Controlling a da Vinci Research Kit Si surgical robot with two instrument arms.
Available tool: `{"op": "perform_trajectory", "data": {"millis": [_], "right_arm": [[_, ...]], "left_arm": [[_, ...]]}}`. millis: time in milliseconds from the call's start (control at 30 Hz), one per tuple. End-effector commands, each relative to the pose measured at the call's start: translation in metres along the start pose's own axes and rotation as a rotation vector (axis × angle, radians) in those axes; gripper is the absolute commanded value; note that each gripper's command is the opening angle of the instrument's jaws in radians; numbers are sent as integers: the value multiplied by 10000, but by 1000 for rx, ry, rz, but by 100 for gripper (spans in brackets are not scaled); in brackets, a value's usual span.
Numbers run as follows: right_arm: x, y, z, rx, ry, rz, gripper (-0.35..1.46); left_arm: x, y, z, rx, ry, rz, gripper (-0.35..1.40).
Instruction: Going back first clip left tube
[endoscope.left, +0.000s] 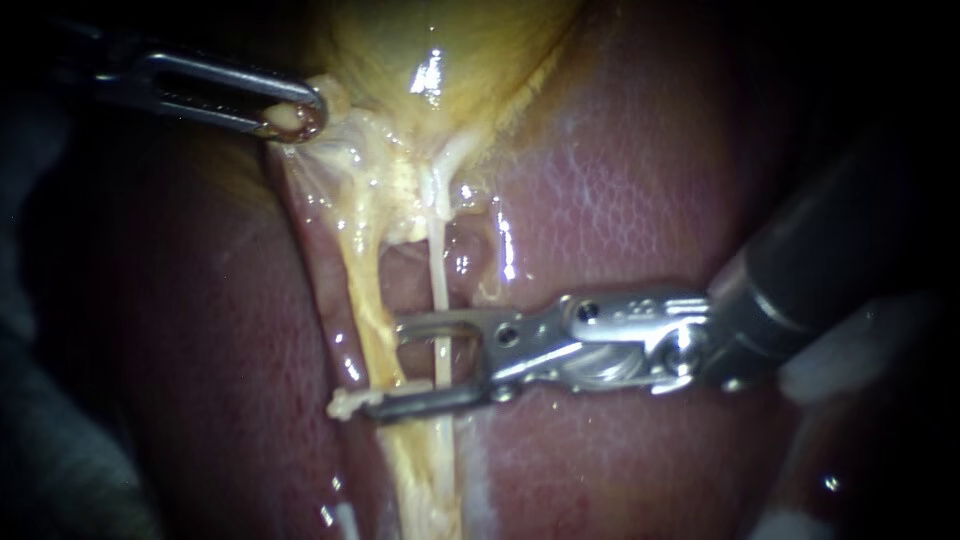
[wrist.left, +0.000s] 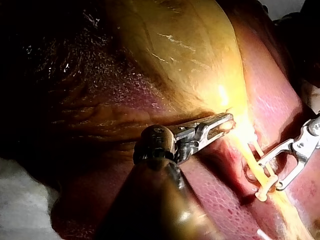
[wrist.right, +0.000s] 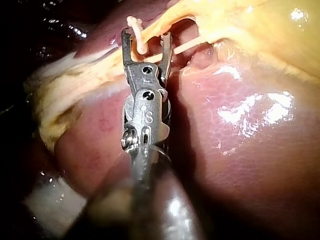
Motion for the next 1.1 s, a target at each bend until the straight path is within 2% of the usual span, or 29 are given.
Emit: {"op": "perform_trajectory", "data": {"millis": [33, 267, 467, 800, 1100], "right_arm": [[1, -2, -8, 0, -11, -19, 50], [13, -10, -74, -89, -25, -125, 50], [10, -15, -109, -123, -42, -149, 50], [14, -12, -131, -127, -46, -155, 50], [17, -8, -141, -125, -47, -168, 50]], "left_arm": [[0, 0, 0, -1, 0, 0, -35], [0, 0, 0, -1, 0, 0, -35], [0, 0, 0, -1, 0, 0, -35], [-1, -1, 3, 2, 2, 2, -35], [-12, -11, 27, 10, 8, 10, -35]]}}
